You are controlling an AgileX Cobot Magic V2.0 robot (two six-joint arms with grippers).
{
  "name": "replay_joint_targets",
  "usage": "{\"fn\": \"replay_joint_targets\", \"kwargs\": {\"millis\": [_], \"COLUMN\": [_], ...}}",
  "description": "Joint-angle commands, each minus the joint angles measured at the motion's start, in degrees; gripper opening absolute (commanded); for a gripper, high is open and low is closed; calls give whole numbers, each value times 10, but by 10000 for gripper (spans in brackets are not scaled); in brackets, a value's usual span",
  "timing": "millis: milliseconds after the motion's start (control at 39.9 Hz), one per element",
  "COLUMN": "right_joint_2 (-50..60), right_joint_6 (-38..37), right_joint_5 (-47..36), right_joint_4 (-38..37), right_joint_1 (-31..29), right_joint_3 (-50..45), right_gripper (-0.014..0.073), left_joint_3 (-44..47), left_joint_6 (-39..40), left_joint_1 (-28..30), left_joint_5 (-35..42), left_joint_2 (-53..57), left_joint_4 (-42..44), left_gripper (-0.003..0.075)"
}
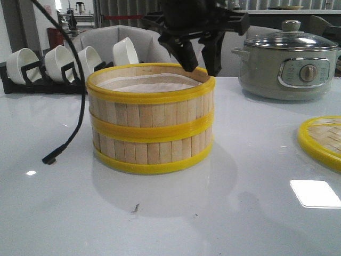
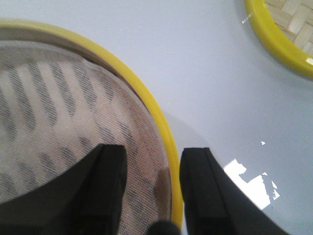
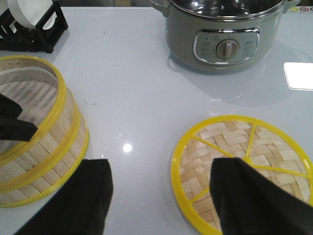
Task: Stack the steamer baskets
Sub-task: 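Open the left gripper and raise it away from the stack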
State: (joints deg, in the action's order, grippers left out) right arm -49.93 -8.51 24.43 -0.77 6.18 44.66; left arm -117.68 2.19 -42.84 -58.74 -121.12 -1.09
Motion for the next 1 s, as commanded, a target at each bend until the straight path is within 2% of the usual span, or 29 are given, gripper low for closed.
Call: {"fn": "replay_joint_targets", "kwargs": {"millis": [0,75,150,226,376,752,978], "right_joint_2": [4,4,4,4,4,4,4], "right_joint_6": [3,3,3,3,3,3,3], "right_joint_5": [-40,-40,-38,-33,-27,-27,-27], "right_joint_4": [-2,-2,-2,-2,-2,-2,-2], "right_joint_1": [1,1,1,1,1,1,1], "right_joint_3": [21,21,21,21,21,21,21], "right_gripper": [539,539,539,539,539,539,539], "left_joint_3": [-45,-66,-88,-104,-117,-117,-98], "left_joint_6": [10,10,10,10,17,36,36], "left_joint_1": [-5,-4,-4,-3,20,186,261], "left_joint_5": [7,5,6,17,36,34,29], "left_joint_2": [39,39,41,48,76,161,203], "left_joint_4": [15,18,32,55,77,75,75], "left_gripper": [322,232,75,103,85,85,85]}}
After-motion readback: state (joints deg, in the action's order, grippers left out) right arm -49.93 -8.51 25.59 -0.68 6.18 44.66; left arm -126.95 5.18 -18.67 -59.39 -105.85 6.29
